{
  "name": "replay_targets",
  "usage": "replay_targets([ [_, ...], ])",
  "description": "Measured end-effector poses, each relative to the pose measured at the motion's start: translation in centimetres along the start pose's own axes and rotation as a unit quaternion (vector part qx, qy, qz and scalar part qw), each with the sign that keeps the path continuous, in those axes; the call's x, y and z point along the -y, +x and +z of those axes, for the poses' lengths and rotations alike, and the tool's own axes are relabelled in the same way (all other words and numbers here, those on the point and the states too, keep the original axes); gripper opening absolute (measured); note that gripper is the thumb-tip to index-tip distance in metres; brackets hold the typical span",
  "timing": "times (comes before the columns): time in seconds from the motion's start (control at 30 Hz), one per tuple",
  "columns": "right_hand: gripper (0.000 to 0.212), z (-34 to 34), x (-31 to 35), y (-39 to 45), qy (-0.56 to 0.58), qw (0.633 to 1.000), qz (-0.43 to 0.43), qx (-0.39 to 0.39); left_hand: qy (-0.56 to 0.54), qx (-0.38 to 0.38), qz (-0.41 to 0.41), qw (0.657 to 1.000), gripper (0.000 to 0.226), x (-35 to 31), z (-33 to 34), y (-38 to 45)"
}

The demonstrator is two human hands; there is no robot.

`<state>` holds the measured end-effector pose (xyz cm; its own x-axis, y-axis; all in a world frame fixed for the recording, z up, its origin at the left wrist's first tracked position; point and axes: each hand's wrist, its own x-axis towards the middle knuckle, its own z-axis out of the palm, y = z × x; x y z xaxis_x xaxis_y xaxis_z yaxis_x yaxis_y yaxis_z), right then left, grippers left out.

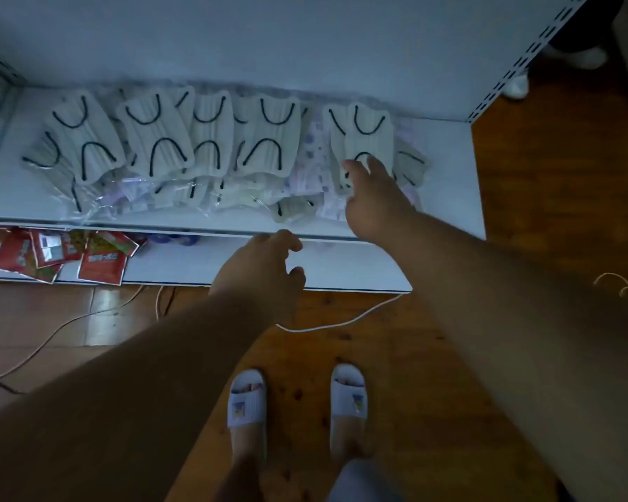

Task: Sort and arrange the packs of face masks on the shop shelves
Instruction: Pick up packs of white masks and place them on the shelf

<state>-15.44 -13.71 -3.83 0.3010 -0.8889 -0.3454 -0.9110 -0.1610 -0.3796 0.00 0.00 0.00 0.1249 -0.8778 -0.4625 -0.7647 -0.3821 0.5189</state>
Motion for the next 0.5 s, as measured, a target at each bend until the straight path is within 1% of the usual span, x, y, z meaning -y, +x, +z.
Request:
replay_targets([
  [0.1,0.08,1.0,-0.6,2.1,-0.06,0.993,0.027,0.097,-0.002,0.002,-0.004,1.0,0.035,0.2,0.7,1.7],
  [0.17,0.083,2.0,-1.1,3.1,-0.077,0.985,0.053,0.146,-0.007,0.009,-0.004,1.0,0.034,-0.1,1.1,2.5],
  [0.2,0.082,2.7,-1.4,3.2,-0.087,0.982,0.057,0.158,-0.012,0.014,-0.007,1.0,0.034,-0.2,1.3,2.8],
  [0.23,0.08,3.2,-1.7,3.3,-0.091,0.983,0.056,0.15,-0.019,0.013,-0.009,1.0,0.033,-0.2,1.5,3.2],
  [0.27,0.077,3.6,-2.0,3.3,-0.091,0.988,0.046,0.116,-0.026,0.011,-0.009,1.0,0.032,-0.4,1.6,3.4],
  [0.3,0.072,3.8,-2.2,3.1,-0.081,0.994,0.027,0.063,-0.032,0.006,-0.009,0.999,0.031,-0.3,1.9,3.8],
  [0.37,0.06,3.7,-2.4,2.0,-0.034,0.999,-0.008,-0.034,-0.063,-0.002,-0.017,0.998,0.029,-0.5,2.3,4.4],
  [0.43,0.052,3.6,-2.5,0.6,0.013,0.995,-0.034,-0.095,-0.14,-0.004,-0.043,0.989,0.025,-1.0,2.4,5.1],
  [0.5,0.048,3.4,-2.7,-0.8,0.054,0.988,-0.054,-0.131,-0.215,-0.003,-0.071,0.974,0.024,-1.7,2.2,6.1],
])
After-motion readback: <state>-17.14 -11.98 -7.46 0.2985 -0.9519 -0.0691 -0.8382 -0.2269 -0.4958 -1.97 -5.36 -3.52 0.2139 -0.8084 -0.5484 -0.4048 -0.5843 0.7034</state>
